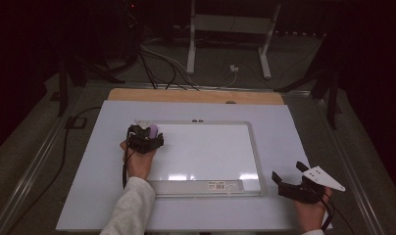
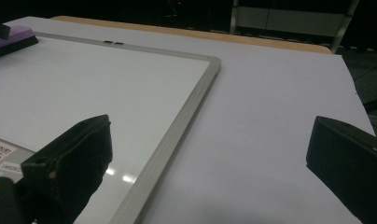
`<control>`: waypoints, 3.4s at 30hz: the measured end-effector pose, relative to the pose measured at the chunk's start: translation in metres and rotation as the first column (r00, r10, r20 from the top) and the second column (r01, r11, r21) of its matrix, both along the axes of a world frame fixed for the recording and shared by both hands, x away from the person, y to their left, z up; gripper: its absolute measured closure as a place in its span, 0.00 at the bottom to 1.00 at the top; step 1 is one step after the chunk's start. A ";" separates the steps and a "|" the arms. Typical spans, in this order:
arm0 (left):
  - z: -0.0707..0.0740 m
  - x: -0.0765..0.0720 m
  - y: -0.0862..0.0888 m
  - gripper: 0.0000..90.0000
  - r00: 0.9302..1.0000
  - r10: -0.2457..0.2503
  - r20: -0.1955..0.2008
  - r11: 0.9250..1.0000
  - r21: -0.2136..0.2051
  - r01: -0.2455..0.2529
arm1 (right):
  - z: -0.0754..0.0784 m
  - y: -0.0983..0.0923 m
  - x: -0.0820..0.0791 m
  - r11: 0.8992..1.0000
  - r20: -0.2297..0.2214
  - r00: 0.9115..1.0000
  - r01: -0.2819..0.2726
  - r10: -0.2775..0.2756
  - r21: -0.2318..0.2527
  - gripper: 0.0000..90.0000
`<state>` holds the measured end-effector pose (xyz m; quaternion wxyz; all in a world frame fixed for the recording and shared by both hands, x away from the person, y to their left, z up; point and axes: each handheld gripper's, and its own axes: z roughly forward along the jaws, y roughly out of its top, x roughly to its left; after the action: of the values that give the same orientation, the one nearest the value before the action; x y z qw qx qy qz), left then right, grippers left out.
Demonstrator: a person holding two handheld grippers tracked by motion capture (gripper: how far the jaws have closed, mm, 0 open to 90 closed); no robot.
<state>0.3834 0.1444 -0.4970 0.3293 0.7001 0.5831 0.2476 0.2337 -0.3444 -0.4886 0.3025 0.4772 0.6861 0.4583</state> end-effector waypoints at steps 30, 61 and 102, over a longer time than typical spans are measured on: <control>0.003 0.003 0.026 0.35 0.999 0.044 -0.031 0.998 -0.052 -0.046 | 0.000 0.000 0.000 1.000 0.000 1.000 -0.001 0.001 -0.001 0.01; 0.001 0.008 0.051 0.50 0.995 0.061 -0.081 0.979 -0.192 -0.075 | -0.001 0.002 0.001 1.000 -0.007 1.000 -0.004 0.004 -0.008 0.01; 0.009 -0.003 0.049 0.69 0.989 0.146 -0.010 0.963 -0.230 -0.144 | 0.000 0.001 0.000 1.000 -0.001 1.000 -0.005 0.005 -0.007 0.01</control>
<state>0.3805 0.1937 -0.4879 0.3911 0.6119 0.6564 0.2045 0.2338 -0.3430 -0.4887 0.3027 0.4746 0.6889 0.4566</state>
